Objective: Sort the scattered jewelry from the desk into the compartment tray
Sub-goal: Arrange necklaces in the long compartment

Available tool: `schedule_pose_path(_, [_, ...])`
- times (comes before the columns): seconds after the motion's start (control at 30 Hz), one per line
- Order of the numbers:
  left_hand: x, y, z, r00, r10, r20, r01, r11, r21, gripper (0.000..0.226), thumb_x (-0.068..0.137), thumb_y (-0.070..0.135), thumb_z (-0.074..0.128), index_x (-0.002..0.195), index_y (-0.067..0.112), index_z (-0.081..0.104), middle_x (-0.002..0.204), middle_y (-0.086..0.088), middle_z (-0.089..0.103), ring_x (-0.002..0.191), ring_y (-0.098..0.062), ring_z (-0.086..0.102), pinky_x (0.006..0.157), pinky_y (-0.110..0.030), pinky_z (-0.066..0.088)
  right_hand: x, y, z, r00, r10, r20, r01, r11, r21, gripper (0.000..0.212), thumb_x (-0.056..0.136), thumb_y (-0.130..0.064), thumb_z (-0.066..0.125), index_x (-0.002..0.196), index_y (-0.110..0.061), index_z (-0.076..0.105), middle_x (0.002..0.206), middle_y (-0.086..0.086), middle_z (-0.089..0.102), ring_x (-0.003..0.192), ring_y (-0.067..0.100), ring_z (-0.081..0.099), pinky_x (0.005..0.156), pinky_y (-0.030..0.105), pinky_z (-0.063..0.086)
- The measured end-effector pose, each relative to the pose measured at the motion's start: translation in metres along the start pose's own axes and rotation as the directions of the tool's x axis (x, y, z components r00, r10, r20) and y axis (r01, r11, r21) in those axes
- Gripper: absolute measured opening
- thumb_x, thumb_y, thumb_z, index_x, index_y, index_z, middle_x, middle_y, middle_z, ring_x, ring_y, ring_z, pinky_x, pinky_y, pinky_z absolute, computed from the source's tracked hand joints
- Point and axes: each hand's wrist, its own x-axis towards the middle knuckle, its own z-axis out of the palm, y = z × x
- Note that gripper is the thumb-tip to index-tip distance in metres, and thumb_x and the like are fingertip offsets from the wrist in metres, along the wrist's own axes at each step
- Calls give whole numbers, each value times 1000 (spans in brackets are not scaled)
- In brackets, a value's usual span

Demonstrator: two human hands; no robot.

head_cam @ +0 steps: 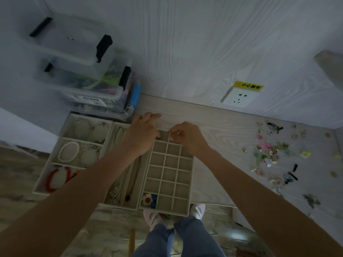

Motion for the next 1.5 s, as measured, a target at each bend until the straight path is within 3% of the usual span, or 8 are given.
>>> schedule_pose_path(0.1, [1, 1, 0, 999, 52, -7, -52, 998, 34, 35, 89, 15, 52, 119, 28, 64, 157, -6, 13, 141, -27, 14, 105, -40, 20, 4, -7, 4, 1000, -4, 23, 7, 992, -127, 22, 85, -11, 61, 106, -12, 70, 107, 13, 60, 95, 23, 59, 81, 26, 45])
schedule_pose_path(0.23, [0, 0, 1, 999, 47, 26, -49, 995, 92, 39, 91, 17, 50, 126, 34, 57, 157, -4, 7, 141, -26, 11, 105, -39, 20, 6, -14, 11, 997, -27, 72, 47, 951, -304, 24, 90, -20, 56, 112, -14, 65, 110, 10, 54, 100, 26, 56, 81, 34, 46])
schedule_pose_path(0.43, [1, -5, 5, 999, 37, -21, -37, 999, 8, 44, 90, 11, 46, 126, 34, 57, 156, -7, 13, 140, -28, 14, 102, -39, 19, 3, -16, 20, 986, -149, 78, 168, 842, -513, 19, 93, -19, 51, 107, -11, 60, 109, 10, 52, 106, 26, 50, 74, 34, 44])
schedule_pose_path(0.63, [2, -12, 7, 990, 69, -127, -78, 995, -61, 27, 71, 8, 62, 85, 25, 76, 136, -17, 49, 121, -39, 47, 85, -43, 38, 4, -15, 21, 987, -127, 98, 160, 853, -496, 23, 94, -16, 50, 108, -13, 67, 114, 10, 51, 110, 25, 48, 75, 31, 42])
schedule_pose_path(0.83, [2, -10, 4, 998, 38, -50, -42, 997, -72, 35, 89, 9, 50, 116, 26, 66, 154, -8, 19, 140, -29, 17, 103, -40, 21, 3, -14, 9, 985, -89, 148, 154, 847, -509, 29, 95, -16, 49, 121, -17, 63, 121, 9, 50, 114, 25, 49, 81, 30, 41])
schedule_pose_path(1.07, [2, -9, 0, 999, 33, -14, -34, 997, -65, 37, 91, 10, 48, 119, 29, 63, 155, -6, 15, 140, -26, 13, 105, -37, 19, 2, -17, 9, 970, -6, 241, 151, 796, -586, 30, 97, -19, 45, 123, -12, 59, 117, 12, 46, 104, 30, 52, 75, 32, 40])
schedule_pose_path(1.3, [3, -9, 0, 998, 45, -49, -49, 996, -81, 32, 91, 11, 48, 112, 23, 68, 153, -10, 23, 137, -29, 22, 101, -39, 22, 3, -26, 8, 965, 38, 259, 142, 753, -642, 17, 97, -20, 45, 106, -10, 53, 103, 7, 41, 96, 28, 54, 67, 32, 34])
schedule_pose_path(1.5, [3, -6, 1, 996, 70, -52, -68, 997, 23, 33, 91, 13, 46, 118, 21, 64, 154, -11, 21, 137, -30, 22, 102, -41, 23, 1, -31, 10, 965, -15, 260, 204, 664, -719, 30, 94, -12, 46, 121, -17, 58, 109, 8, 45, 94, 27, 56, 66, 33, 38])
